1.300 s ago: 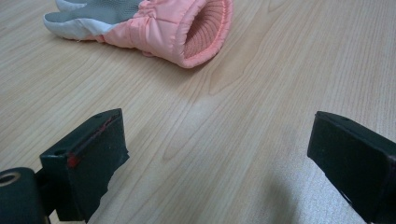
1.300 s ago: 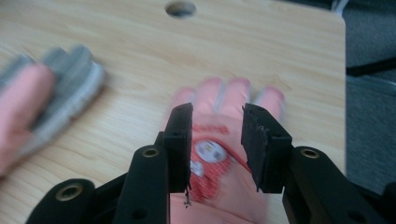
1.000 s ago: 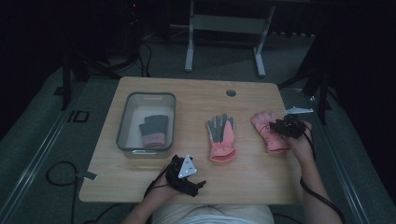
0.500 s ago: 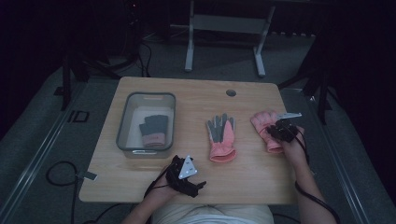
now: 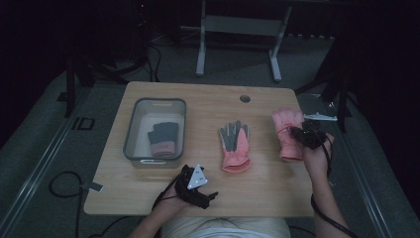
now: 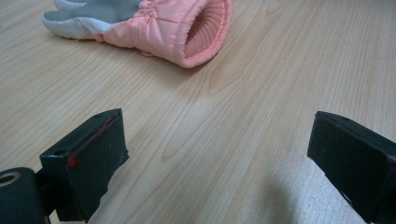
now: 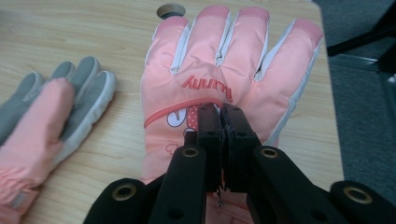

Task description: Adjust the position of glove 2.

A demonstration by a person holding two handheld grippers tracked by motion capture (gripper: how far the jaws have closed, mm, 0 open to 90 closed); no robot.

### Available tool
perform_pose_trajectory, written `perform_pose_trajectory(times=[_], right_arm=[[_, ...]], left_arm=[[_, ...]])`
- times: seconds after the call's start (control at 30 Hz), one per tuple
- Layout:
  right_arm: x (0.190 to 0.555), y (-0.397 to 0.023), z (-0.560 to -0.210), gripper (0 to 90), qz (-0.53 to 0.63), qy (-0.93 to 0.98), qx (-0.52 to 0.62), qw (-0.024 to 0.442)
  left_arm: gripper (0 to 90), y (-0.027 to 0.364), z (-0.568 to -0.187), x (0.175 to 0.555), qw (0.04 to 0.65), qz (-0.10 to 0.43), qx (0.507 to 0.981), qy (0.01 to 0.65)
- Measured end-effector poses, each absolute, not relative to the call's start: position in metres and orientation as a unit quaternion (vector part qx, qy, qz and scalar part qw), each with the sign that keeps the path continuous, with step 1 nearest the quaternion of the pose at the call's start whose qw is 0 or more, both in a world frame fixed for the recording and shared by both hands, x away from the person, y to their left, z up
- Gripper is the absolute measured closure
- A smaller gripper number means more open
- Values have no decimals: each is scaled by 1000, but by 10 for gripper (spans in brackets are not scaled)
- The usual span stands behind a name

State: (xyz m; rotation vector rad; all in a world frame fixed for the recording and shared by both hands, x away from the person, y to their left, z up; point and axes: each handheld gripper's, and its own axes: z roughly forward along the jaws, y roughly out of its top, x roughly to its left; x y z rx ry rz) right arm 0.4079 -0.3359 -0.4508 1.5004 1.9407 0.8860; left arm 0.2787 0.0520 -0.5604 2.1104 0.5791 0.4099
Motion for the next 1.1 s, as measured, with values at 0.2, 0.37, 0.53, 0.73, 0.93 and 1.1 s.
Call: perform_pose_trajectory(times=[0.2,0.37,0.53,0.73,0.93,1.1], right_arm=[[384,-323,-447,874,321,702,571,278],[376,-316,-465,873,314,697,585,271],[379,-307,-480,873,301,708,580,267],[392,-295,-498,873,297,719,576,252],[406,-287,-511,873,289,728,569,249],[412,-285,-516,872,285,731,567,251]], left_arm=[[42,51,-560,278,437,170,853,229],[42,52,-560,277,443,167,851,229],[42,53,-559,277,442,171,852,224],[42,52,-560,276,441,173,853,219],[42,53,-560,276,446,176,850,216],[43,52,-560,276,446,176,851,215]])
